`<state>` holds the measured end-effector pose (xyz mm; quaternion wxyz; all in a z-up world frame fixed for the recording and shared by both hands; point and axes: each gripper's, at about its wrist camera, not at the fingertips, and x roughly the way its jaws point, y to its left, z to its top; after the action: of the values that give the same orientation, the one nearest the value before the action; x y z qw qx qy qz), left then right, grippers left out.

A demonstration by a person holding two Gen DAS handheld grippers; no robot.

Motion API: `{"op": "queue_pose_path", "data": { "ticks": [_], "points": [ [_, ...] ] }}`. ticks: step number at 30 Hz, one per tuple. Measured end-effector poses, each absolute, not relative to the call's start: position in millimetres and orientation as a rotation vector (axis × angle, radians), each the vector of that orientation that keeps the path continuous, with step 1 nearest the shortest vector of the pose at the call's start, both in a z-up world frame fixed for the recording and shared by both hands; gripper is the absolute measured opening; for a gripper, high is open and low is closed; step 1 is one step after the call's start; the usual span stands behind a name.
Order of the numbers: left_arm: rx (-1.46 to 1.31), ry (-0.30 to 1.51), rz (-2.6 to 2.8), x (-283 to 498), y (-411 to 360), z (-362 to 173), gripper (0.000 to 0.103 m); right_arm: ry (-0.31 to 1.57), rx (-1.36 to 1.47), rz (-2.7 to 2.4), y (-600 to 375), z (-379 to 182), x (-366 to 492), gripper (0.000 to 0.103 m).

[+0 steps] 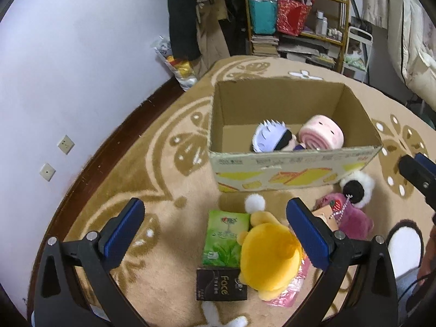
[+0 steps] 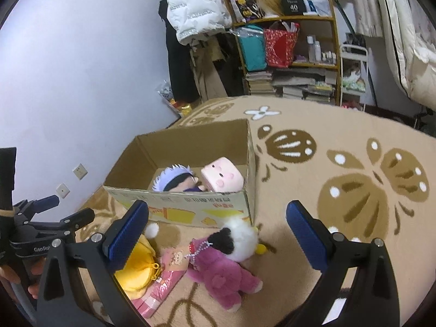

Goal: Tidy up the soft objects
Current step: 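Withdraw both tools from the box back toward the remaining toys, then grasp the yellow round plush with left tool while right tool grasps the pink bear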

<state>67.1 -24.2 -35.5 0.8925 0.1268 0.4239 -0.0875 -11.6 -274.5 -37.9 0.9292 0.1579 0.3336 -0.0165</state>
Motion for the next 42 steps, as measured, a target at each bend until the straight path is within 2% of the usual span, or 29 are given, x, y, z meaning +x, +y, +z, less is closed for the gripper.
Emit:
{"op": "queue_pose_path", "data": {
  "ticks": [15,42],
  "points": [
    [0.414,1.044,-0.253,75.1,-62.2,-83.6,0.103,0.814,0.329,-0.028,-275.8,-76.0,18.9,0.103],
    [0.531,1.187,-0.257,89.3,-83.4,-130.8,0.103,0.976,0.410,-0.042,-284.1,-128.4,54.6,0.103]
  ]
}}
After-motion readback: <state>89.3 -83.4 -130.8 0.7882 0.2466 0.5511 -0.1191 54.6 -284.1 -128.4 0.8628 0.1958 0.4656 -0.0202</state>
